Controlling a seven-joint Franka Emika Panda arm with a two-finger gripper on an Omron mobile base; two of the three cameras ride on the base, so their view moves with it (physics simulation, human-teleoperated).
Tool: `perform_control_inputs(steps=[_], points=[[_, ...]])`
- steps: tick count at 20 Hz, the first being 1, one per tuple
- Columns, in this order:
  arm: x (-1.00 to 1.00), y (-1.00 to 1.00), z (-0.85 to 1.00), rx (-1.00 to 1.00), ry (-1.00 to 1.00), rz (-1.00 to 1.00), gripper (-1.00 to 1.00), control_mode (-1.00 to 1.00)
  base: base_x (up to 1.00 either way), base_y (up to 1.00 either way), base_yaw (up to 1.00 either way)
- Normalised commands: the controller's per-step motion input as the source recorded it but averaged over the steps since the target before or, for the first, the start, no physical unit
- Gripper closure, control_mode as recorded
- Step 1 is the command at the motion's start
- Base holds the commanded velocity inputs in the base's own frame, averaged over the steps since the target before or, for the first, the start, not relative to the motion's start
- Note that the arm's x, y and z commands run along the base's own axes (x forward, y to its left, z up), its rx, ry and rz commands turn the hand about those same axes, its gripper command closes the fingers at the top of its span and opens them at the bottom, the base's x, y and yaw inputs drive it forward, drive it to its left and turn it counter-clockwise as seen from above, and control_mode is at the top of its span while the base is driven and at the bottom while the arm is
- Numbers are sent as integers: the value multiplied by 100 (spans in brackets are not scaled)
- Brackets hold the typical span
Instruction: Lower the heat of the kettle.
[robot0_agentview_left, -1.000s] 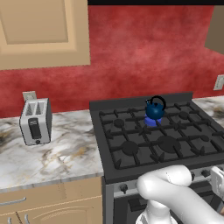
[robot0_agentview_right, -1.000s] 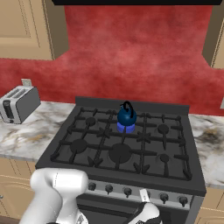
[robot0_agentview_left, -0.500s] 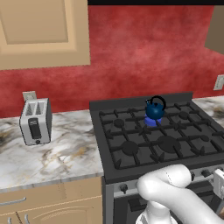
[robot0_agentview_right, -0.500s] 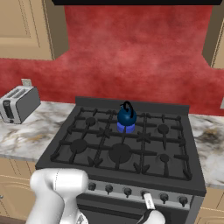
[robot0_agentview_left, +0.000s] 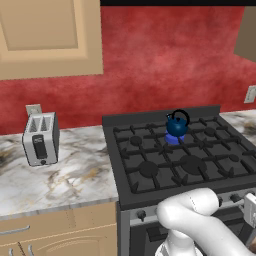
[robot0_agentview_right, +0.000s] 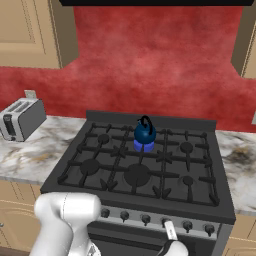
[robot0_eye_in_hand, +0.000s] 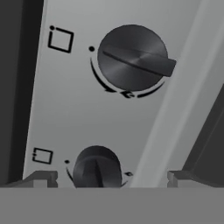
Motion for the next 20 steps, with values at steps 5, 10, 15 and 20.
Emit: perform_control_inputs(steps=[5, 10, 15, 20], points=[[0, 8, 0, 0, 0, 0, -100, -100, 0, 0, 0], [0, 23, 0, 0, 0, -1, -100, -100, 0, 0, 0], [2, 14, 5, 0, 0, -1, -100, -100, 0, 0, 0], [4, -4, 4, 0, 0, 0, -100, -100, 0, 0, 0]])
